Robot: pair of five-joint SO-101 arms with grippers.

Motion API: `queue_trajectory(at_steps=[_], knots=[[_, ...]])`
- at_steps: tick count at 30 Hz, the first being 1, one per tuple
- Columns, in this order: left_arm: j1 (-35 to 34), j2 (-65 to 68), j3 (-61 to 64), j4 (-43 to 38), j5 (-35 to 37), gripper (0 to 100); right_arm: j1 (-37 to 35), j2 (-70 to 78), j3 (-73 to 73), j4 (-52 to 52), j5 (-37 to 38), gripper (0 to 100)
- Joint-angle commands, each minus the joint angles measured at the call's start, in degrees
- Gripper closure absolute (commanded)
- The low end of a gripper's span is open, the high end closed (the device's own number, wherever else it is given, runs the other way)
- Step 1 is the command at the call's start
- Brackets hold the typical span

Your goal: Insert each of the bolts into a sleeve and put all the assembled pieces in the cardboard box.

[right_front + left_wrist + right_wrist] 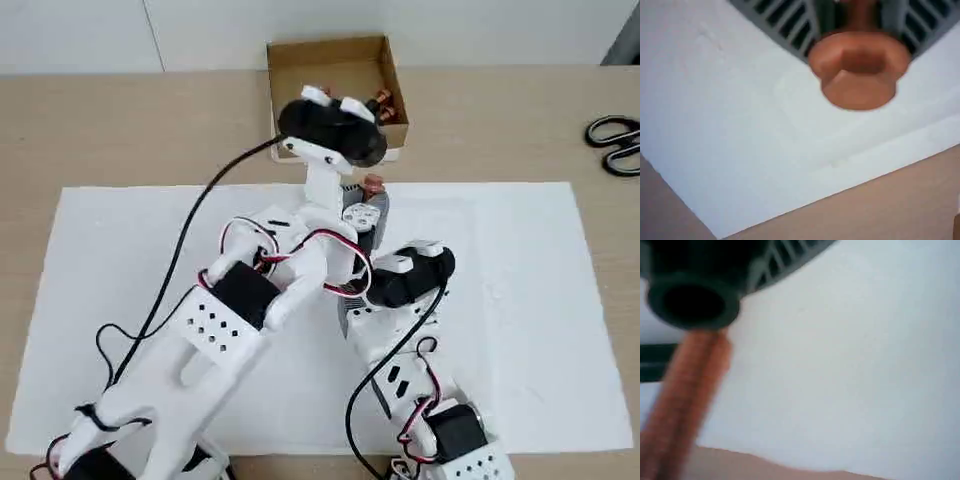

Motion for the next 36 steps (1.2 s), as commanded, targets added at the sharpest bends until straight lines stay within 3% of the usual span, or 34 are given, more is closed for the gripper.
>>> queue_trajectory(at_steps=[1,36], knots=[[0.4,-0.2,3.7,-9.1,-0.5,99,0.2,-0.8,-1.3,-1.4,-0.7,99.5],[0.1,-8.6,12.8,-15.5,-0.3,99,2.0,-0.8,-1.1,-1.5,-0.8,99.5]])
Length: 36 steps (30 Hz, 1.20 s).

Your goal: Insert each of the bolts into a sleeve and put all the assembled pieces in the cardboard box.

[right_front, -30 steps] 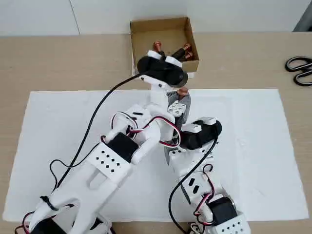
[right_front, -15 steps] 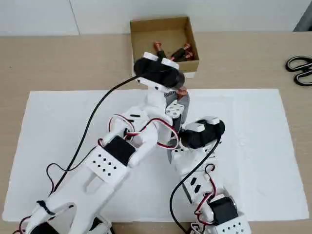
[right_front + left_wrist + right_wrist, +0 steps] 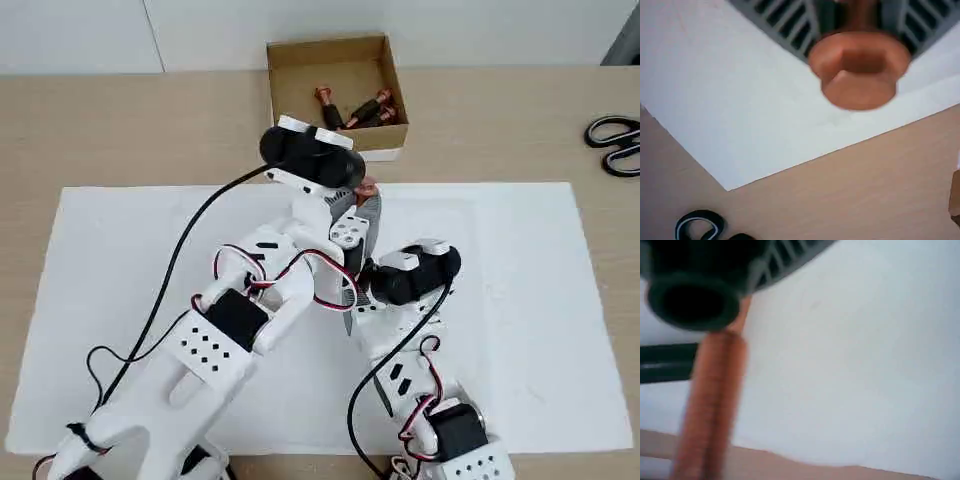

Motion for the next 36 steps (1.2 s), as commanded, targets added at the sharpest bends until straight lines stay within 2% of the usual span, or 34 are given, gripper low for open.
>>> queue_trajectory(at_steps=[1,14,19,36], knots=[[0.9,-1.8,-0.5,-1.8,-0.4,99,0.0,-0.9,-1.1,-1.5,-0.5,99.5],[1.4,-1.9,1.5,-1.5,-0.1,99,-0.6,-0.9,-1.0,-1.5,-0.5,99.5],[1.4,-1.9,1.6,-1.5,3.3,99,-0.4,-0.9,-1.0,-1.5,-0.5,99.5],[1.5,-2.2,5.5,0.2,1.1,99,-0.3,-0.9,-1.1,-1.5,-0.5,99.5]])
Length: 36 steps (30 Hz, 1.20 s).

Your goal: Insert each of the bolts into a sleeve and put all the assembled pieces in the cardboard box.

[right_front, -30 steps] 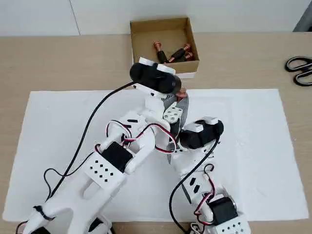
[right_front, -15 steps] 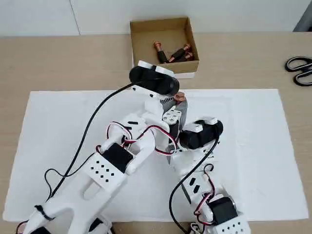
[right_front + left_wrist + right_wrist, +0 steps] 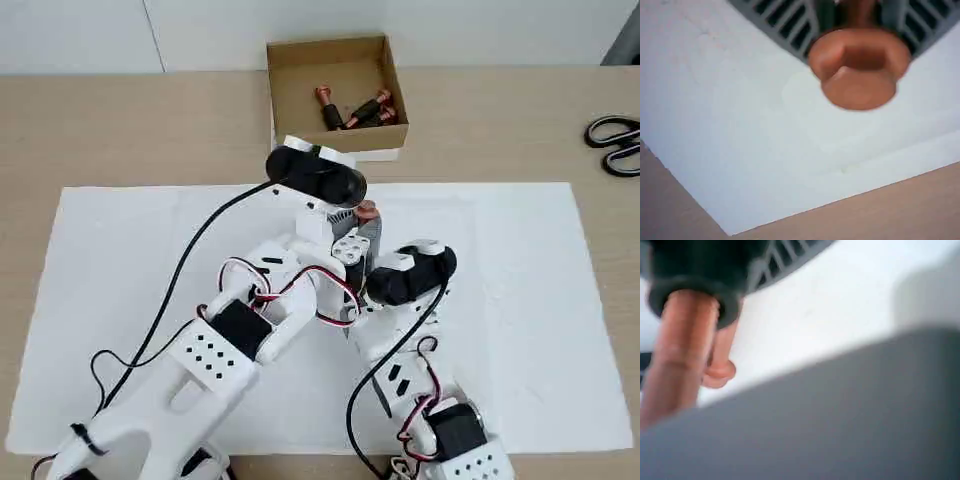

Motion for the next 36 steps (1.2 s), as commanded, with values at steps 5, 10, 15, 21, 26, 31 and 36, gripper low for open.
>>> queue_trajectory(at_steps=[5,10,15,21,26,31,36], knots=[[0.2,-1.6,-0.4,3.4,-1.1,99,0.6,-0.9,-1.2,-1.5,-0.5,99.5],[1.8,-1.7,-0.4,5.5,-1.2,99,1.7,-0.9,-1.3,-1.5,-0.5,99.5],[1.7,-1.7,-0.3,5.5,-1.2,99,2.0,-0.9,-1.3,-1.5,-0.5,99.5],[1.7,-1.7,-0.4,7.2,-1.3,99,2.0,-0.9,-1.4,-1.5,-0.5,99.5],[1.7,-1.7,0.0,10.9,-3.5,99,2.0,-0.9,-1.4,-1.5,-0.5,99.5],[1.8,-1.6,0.0,11.2,-3.6,99,2.0,-0.9,-1.4,-1.5,-0.5,99.5],[1.8,-1.6,0.0,12.3,-3.6,99,2.0,-0.9,-1.4,-1.5,-0.5,99.5]])
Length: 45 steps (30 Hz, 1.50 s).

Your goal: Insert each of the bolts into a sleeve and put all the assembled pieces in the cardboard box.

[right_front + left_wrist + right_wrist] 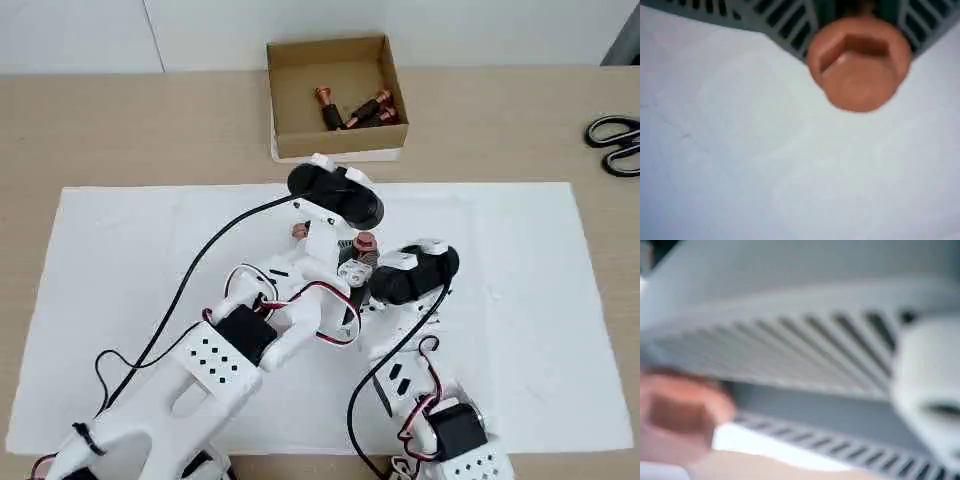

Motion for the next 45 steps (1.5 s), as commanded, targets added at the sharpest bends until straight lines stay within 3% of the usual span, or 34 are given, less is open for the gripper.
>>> queue_trajectory(at_steps=[1,6,14,21,30,37,45], knots=[[0.0,-1.2,-0.2,2.5,-0.9,99,0.8,-0.9,-1.4,-1.5,-0.4,99.5],[-0.2,-1.2,-0.7,6.9,-0.9,99,0.7,-0.9,-1.4,-1.5,-0.4,99.5],[0.0,-1.2,-0.7,7.0,-0.9,99,0.7,-0.9,-1.4,-1.5,-0.4,99.5],[-0.2,-2.6,-1.9,8.6,-0.9,84,0.8,-0.9,-1.4,-1.5,-0.4,99.5],[-1.4,-8.5,-2.9,11.2,-0.9,82,0.7,-0.9,-1.4,-1.5,-0.4,99.5],[-9.4,-13.0,-3.1,11.2,-0.9,82,0.8,-0.9,-1.4,-1.5,-0.4,99.5],[-30.0,-19.1,-7.1,11.1,-0.7,82,4.4,-0.8,-1.1,-3.1,-0.1,99.5]])
